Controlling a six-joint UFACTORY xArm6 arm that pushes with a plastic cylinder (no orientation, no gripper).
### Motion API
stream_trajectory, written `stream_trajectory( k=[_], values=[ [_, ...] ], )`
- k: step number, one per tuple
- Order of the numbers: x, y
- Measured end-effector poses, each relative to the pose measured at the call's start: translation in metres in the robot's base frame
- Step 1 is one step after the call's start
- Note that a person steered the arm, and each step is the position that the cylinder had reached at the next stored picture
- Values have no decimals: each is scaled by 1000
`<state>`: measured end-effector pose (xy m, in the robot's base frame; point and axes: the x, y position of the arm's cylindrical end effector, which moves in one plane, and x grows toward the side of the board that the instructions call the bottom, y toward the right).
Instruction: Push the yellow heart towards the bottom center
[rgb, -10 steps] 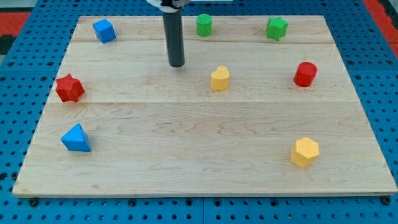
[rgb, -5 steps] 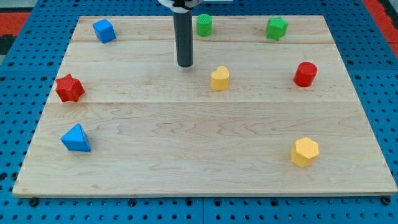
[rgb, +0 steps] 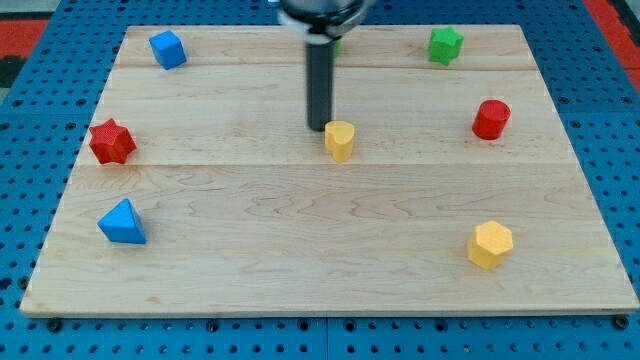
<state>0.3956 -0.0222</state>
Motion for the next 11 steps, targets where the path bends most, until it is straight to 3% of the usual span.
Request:
stream_trajectory(
  k=[1, 2, 3, 4, 5, 6, 7, 8, 11],
  values=[
    [4, 6],
    [-32, 18],
    [-21, 69],
    [75, 24],
    [114, -10],
    [70, 5],
    [52, -24],
    [92, -80],
    [137, -16]
  ],
)
